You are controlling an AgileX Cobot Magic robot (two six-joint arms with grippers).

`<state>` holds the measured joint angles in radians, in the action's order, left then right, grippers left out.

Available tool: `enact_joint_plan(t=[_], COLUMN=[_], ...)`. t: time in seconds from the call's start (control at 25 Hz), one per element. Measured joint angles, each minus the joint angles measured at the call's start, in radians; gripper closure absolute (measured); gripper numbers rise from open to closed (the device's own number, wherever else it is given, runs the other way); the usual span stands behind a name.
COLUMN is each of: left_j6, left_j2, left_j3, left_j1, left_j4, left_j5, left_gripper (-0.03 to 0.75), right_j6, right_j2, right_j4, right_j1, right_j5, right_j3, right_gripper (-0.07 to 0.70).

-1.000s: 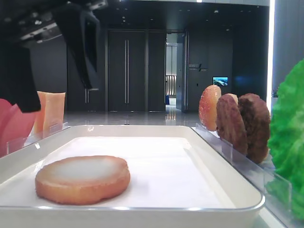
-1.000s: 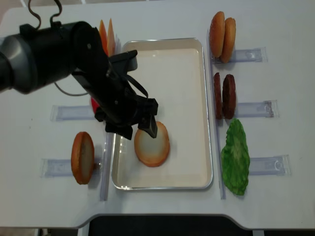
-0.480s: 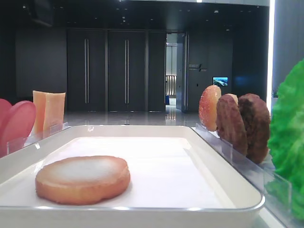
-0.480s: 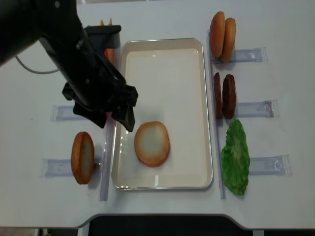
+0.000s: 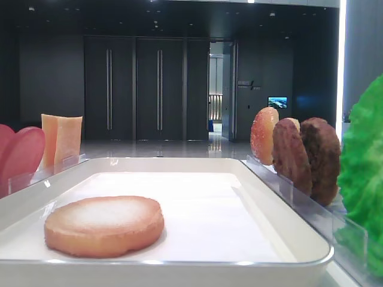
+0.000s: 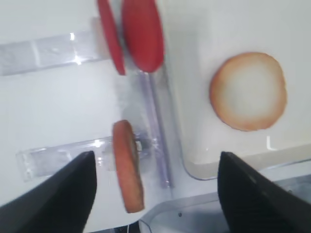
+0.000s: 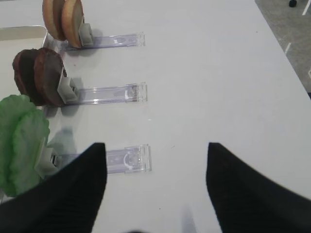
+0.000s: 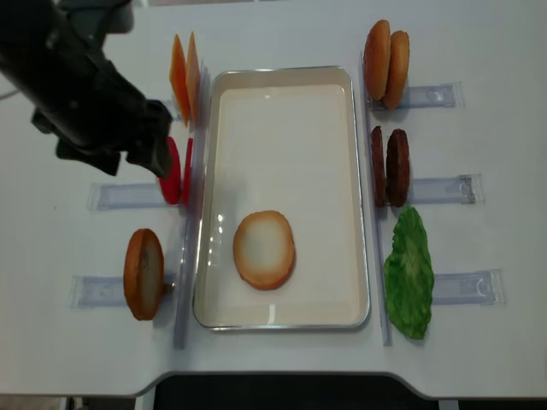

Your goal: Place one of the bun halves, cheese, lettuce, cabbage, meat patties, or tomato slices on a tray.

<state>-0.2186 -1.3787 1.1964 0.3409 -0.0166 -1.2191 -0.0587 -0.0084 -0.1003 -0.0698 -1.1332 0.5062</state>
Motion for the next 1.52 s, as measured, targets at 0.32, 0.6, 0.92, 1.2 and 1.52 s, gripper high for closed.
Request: enact_joint_plan(t=[0.32,0.6,0.92,1.2,1.52], left_j6=[0.096,0.195,0.224,0.225,0.235], left_j2=[0.059,0.079,0.285,0.637,1.002], left_j3=[0.000,0.000,-0.125,-0.256,-0.418], left_j1=[-0.253,-0.404,-0.433,-0.433,-0.433], left_j4=[0.046,0.053,0.091,0.095,0.070], left_j5=[-0.006,-0.010,-0.012,-0.023,-0.035], left_gripper=[0.125,0.125,0.170,0.197,0.198], right_j6=[0.000,0.000,0.000,0.000,0.000], right_j2=[0.000,0.000,0.000,0.000,0.000], right_j4=[0.000,0.000,0.000,0.000,0.000], right_j1=[0.000,0.000,0.000,0.000,0.000], right_j5=[0.000,0.000,0.000,0.000,0.000], right_j3=[0.000,0.000,0.000,0.000,0.000], right_gripper=[0.205,0.205,0.205,0.205,0.205])
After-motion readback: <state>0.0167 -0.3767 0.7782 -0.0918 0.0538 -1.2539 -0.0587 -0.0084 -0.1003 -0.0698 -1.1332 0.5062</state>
